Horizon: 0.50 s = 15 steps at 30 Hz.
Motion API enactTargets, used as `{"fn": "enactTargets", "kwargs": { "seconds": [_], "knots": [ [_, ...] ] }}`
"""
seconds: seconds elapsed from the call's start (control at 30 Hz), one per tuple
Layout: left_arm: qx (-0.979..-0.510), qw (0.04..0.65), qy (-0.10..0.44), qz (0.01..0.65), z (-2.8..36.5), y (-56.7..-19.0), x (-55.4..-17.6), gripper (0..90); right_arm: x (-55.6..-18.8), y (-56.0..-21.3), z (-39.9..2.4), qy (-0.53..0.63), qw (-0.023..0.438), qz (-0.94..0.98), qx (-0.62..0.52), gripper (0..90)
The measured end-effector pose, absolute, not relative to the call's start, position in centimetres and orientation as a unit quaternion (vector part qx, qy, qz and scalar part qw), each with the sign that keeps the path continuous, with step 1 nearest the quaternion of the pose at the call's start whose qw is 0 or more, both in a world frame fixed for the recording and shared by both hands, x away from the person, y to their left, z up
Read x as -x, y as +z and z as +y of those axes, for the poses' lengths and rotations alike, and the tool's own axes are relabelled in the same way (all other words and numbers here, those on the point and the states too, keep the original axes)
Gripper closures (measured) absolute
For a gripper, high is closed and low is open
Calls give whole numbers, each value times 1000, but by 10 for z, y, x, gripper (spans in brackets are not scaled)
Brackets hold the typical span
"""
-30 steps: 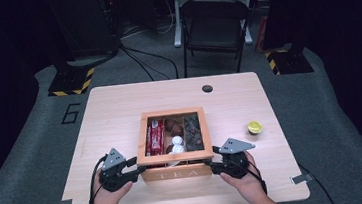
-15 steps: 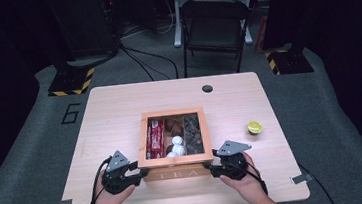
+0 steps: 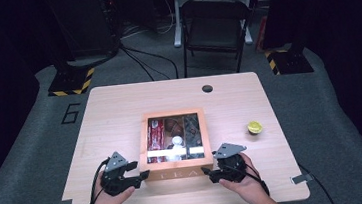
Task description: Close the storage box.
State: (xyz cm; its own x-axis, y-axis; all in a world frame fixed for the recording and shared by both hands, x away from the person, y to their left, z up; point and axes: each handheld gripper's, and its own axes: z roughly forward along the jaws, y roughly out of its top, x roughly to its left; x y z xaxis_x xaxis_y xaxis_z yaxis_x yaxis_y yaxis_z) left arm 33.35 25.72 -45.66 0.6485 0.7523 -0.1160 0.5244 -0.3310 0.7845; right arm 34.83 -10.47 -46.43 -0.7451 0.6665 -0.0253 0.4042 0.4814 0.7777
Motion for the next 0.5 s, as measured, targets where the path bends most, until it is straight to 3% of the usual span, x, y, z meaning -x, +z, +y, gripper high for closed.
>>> {"fn": "enactTargets", "kwargs": {
  "seconds": [0.5],
  "knots": [
    [-814, 410, 123, 393, 254, -464, -336, 364, -353, -466, -112, 418, 154, 835, -324, 284]
  ]
}}
